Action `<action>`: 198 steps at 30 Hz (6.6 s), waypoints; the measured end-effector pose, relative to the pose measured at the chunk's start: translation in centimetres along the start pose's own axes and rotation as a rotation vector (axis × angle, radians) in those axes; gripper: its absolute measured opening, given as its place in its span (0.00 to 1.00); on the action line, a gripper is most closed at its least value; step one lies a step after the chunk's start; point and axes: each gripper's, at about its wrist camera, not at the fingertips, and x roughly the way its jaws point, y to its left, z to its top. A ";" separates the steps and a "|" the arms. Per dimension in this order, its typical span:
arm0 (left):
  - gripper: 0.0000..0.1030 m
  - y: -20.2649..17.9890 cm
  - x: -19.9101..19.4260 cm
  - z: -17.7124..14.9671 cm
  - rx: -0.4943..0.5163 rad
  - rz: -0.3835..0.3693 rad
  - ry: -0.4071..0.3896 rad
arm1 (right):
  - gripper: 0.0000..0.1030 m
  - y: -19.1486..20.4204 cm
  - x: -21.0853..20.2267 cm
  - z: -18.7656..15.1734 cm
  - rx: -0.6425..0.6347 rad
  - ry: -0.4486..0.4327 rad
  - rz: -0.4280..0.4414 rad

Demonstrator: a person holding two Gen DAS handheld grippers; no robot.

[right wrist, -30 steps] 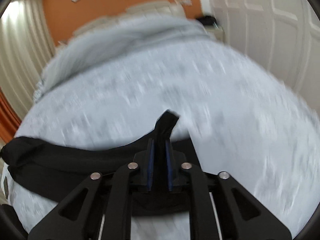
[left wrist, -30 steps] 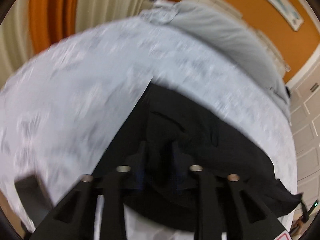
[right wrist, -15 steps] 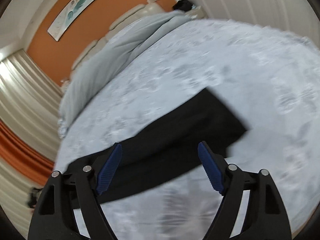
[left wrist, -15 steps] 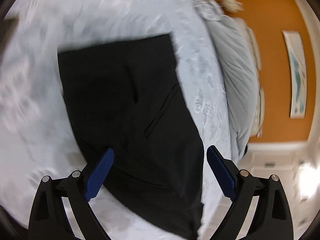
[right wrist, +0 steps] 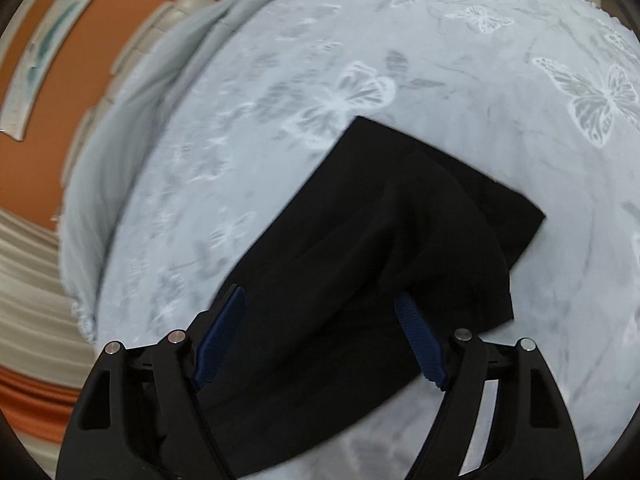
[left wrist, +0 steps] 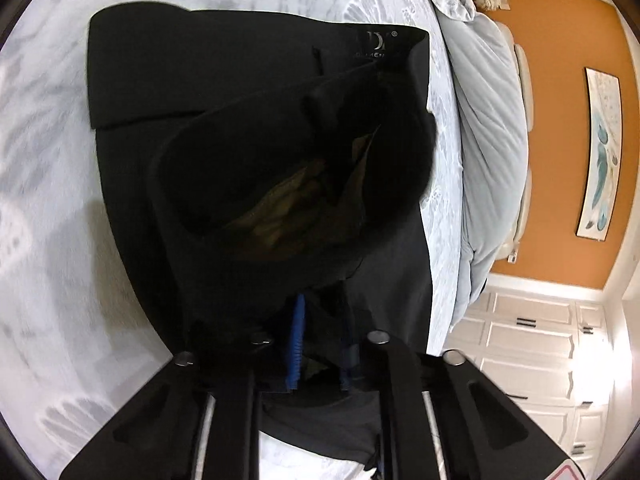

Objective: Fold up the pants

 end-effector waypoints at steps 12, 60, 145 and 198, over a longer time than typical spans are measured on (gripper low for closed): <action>0.03 -3.0 -2.2 -0.1 0.236 0.012 -0.061 | 0.12 1.5 -7.1 1.0 -0.298 -0.260 0.247; 0.52 -2.3 -4.4 -1.9 0.281 0.046 -0.018 | 0.64 -0.1 -0.9 -3.8 -0.178 0.043 0.132; 0.72 0.7 -7.2 0.0 0.251 0.028 -0.115 | 0.54 -5.8 -7.0 -1.4 0.092 -0.124 -0.010; 0.77 -8.0 9.0 -14.5 0.950 0.435 0.209 | 0.07 41.0 13.1 -30.9 -1.046 0.442 0.397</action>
